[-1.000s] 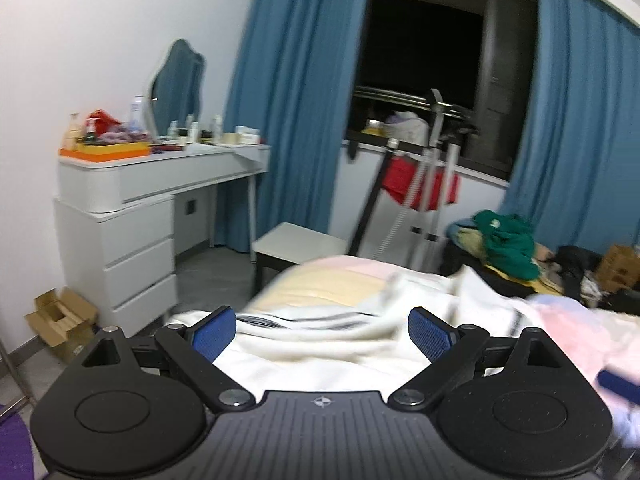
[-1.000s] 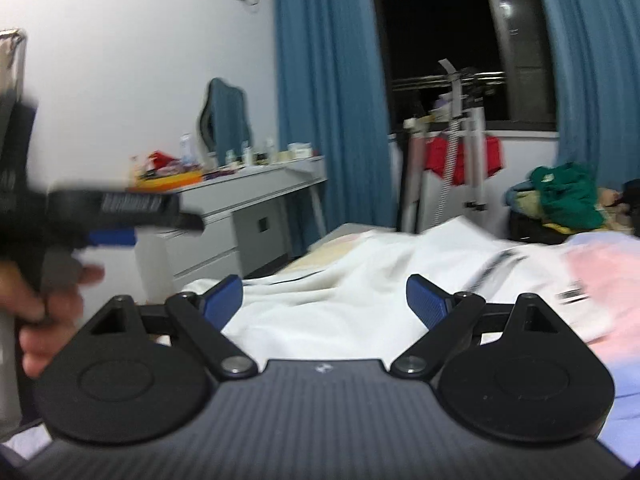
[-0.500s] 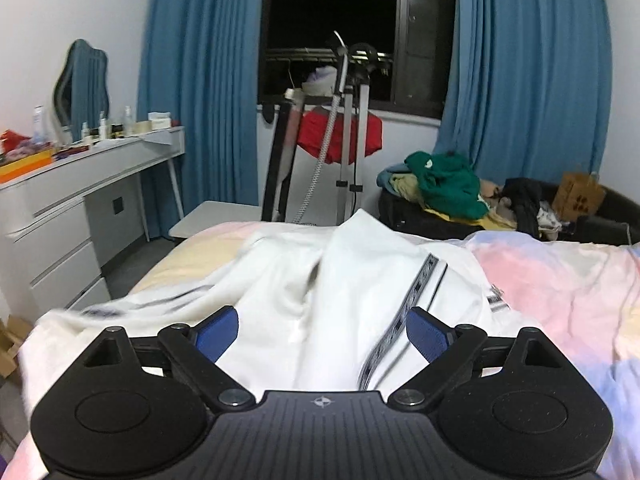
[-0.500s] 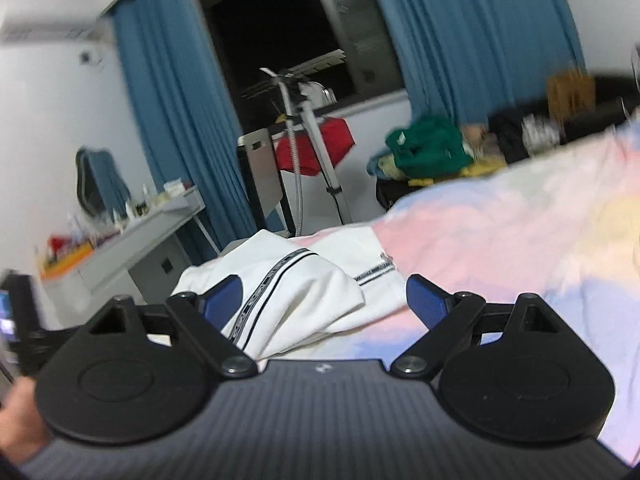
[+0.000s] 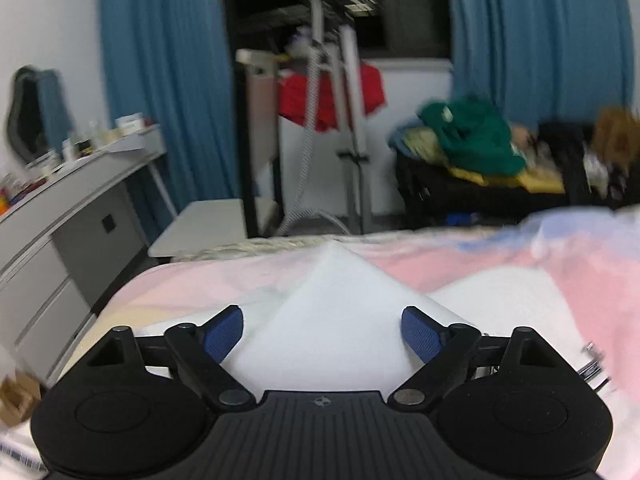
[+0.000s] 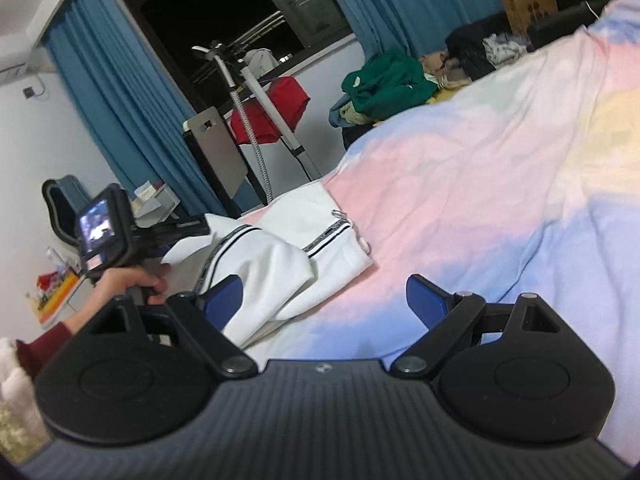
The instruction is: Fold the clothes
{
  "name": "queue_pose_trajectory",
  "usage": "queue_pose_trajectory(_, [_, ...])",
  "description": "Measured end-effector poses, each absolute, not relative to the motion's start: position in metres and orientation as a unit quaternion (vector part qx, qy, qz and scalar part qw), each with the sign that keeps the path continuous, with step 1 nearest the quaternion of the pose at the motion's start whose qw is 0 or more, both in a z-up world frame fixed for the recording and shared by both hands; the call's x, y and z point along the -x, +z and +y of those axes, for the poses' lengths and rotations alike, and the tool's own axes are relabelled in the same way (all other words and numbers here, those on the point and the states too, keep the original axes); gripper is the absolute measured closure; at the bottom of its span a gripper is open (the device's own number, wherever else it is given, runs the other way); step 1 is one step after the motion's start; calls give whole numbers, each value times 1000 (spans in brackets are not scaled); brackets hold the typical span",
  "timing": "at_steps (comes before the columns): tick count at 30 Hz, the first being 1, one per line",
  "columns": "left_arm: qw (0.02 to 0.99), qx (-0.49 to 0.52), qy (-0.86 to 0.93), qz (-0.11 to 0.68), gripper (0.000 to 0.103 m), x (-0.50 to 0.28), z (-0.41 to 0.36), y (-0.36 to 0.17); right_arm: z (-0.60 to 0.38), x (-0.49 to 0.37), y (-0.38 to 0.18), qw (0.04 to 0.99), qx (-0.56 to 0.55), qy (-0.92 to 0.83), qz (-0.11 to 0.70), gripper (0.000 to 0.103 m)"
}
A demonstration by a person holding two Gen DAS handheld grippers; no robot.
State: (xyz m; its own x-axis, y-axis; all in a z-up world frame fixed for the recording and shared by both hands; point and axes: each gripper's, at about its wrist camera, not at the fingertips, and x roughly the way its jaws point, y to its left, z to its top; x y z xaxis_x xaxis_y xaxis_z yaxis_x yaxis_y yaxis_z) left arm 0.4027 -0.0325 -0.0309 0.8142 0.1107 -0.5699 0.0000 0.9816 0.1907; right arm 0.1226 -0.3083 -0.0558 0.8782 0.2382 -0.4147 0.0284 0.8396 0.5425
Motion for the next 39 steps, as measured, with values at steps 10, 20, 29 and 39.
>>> queue_pose_trajectory(10, [939, -108, -4, 326, 97, -403, -39, -42, -323, -150, -86, 910, -328, 43, 248, 13])
queue_pose_trajectory(20, [962, -100, -115, 224, 100, -236, -50, 31, -313, -135, -71, 925, -306, 57, 219, 13])
queue_pose_trajectory(29, [948, -69, -195, 243, 100, -84, -52, -4, -300, -102, -38, 941, -274, 76, 185, 13])
queue_pose_trajectory(39, [953, -16, -170, 251, 99, -45, -25, -34, -306, -99, -56, 876, -396, 135, 238, 22])
